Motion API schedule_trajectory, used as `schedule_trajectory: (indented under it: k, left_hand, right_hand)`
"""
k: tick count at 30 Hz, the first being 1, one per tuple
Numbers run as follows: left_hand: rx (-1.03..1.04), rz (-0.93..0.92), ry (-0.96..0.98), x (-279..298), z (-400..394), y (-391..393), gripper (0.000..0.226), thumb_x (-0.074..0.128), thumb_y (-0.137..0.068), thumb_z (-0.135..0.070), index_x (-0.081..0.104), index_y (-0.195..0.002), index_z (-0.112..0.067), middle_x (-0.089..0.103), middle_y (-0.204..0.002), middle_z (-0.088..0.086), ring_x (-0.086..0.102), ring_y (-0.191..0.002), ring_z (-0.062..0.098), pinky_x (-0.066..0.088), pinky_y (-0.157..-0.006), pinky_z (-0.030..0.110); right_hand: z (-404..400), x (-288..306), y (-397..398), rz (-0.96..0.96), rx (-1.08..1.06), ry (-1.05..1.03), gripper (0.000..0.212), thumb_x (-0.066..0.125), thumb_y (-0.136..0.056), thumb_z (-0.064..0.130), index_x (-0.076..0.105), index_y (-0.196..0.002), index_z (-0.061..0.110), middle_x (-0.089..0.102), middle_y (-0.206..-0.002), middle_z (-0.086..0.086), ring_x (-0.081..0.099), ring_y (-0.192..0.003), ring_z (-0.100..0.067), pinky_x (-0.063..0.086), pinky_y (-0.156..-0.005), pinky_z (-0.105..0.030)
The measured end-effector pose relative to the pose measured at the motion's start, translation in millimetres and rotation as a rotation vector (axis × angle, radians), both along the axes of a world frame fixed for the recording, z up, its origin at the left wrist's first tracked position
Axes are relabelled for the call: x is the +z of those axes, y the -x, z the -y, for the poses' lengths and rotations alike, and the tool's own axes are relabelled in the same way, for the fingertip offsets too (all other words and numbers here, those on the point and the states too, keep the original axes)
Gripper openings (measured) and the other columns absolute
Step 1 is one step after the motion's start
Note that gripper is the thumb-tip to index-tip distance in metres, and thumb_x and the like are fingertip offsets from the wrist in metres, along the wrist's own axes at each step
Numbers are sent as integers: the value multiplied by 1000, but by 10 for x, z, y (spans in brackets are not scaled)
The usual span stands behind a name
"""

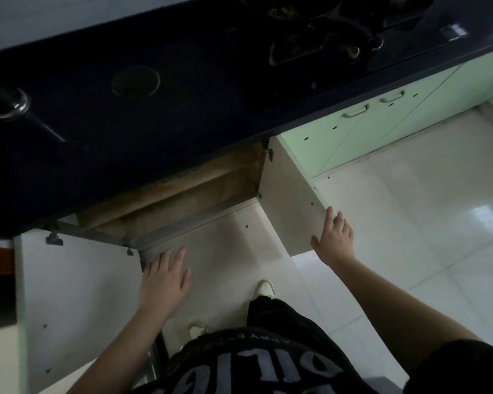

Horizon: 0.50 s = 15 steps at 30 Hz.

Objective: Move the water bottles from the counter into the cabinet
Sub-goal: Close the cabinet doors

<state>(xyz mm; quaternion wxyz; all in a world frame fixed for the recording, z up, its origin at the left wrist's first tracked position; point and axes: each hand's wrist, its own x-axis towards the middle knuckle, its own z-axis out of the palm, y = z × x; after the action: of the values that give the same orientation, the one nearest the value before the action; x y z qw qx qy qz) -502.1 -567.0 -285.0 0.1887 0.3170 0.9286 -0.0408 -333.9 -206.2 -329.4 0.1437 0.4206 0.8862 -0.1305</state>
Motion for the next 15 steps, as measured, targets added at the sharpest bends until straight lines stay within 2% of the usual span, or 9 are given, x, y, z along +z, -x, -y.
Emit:
schedule_trajectory:
  k: [3,7,12,15]
  left_hand:
    - [50,5,12,-7,81,-7,61,37,-87,-42,57,-134,-7,64,-120,21,62,-106,40,51,-85,51]
    - [146,-20,3,-13,265,-79,62,35,-85,-40,60,-130,-5,64,-118,21,62,-107,39,50,-86,51]
    - [280,-42,-2,-142,532,-160,52,59,-90,-31,51,-137,-9,61,-124,15,58,-113,33,47,-91,48]
    - [368,-71,-14,-202,706,-244,49,60,-89,-30,53,-133,-9,62,-119,15,59,-109,33,48,-88,48]
  right_hand:
    - [123,12,57,-112,-44,36,91,60,-84,46,6,-148,11,33,-144,-21,34,-132,-40,30,-111,-51]
    - [439,2,78,-164,8,189,97,63,-86,42,-5,-150,17,26,-150,-15,34,-135,-35,36,-111,-51]
    - [930,-30,320,-194,252,358,95,58,-90,36,-9,-152,10,15,-158,-14,32,-139,-34,35,-113,-42]
    - [1163,-44,643,-157,402,420,92,52,-92,42,-10,-152,10,13,-160,-10,26,-143,-27,28,-115,-37]
